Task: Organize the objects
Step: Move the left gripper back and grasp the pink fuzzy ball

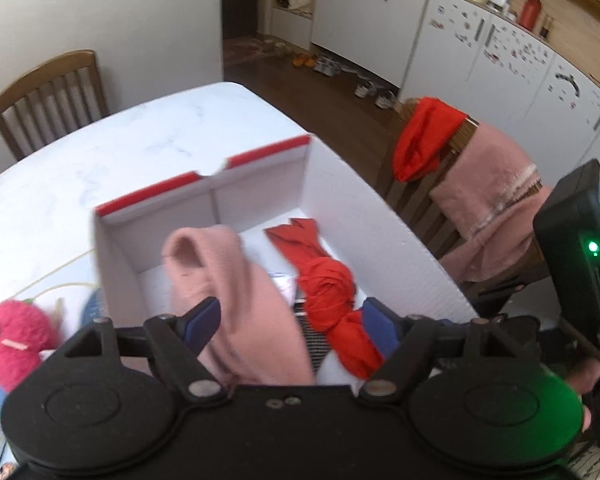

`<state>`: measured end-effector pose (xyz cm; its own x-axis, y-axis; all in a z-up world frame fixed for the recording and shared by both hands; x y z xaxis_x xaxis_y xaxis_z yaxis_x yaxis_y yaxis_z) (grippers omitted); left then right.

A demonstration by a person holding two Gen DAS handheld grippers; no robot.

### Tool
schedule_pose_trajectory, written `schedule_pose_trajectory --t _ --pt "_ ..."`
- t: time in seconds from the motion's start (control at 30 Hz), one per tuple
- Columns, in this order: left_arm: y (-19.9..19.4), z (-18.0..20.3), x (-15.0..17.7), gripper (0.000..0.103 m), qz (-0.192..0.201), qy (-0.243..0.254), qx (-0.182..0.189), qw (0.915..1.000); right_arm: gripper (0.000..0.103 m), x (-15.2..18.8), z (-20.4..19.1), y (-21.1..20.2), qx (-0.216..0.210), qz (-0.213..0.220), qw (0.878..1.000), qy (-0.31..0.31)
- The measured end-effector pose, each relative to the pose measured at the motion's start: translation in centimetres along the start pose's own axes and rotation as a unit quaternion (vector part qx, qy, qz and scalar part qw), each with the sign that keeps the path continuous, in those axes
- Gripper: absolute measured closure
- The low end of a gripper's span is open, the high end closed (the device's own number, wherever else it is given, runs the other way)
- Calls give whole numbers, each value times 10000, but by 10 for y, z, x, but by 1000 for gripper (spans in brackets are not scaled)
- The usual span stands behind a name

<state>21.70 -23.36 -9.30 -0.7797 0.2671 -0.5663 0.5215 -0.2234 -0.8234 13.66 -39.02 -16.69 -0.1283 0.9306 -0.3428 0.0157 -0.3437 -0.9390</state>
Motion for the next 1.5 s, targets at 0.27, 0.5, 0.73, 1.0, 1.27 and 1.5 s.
schedule_pose_trajectory --t 0.27,0.5,0.73,1.0,1.27,1.5 --pt "-34 -55 20 20 159 -604 -401 9972 101 -2 -2 3 182 -6 9998 21" --pt "-60 -117 49 20 205 -1238 -834 9886 101 -2 -2 4 261 -35 9996 65" --pt "-71 -169 69 18 189 -1528 -1270 9799 101 0 -2 3 309 21 9994 172" --pt "-54 -212 70 1 105 -1816 -1377 9736 101 7 -9 0 407 -40 9988 282" --pt "-12 -239 57 1 -117 -1889 -1619 9685 101 17 -16 -5 495 -84 9977 459" --pt "20 -247 48 1 -263 -1884 -1755 9659 100 19 -18 -6 618 -95 9962 610"
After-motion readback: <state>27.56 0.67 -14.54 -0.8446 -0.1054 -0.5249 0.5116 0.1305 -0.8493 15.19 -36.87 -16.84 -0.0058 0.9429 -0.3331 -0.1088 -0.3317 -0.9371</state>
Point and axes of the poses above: each gripper's, at about its wrist camera, not at the fingertips, and y roughly the way its jaws point, z to its right, x to its underside, the point moved 6 cm from there along y, roughly the way its jaws point, and after that the axes turned 3 degrees about -x, right-handed, at the moved point
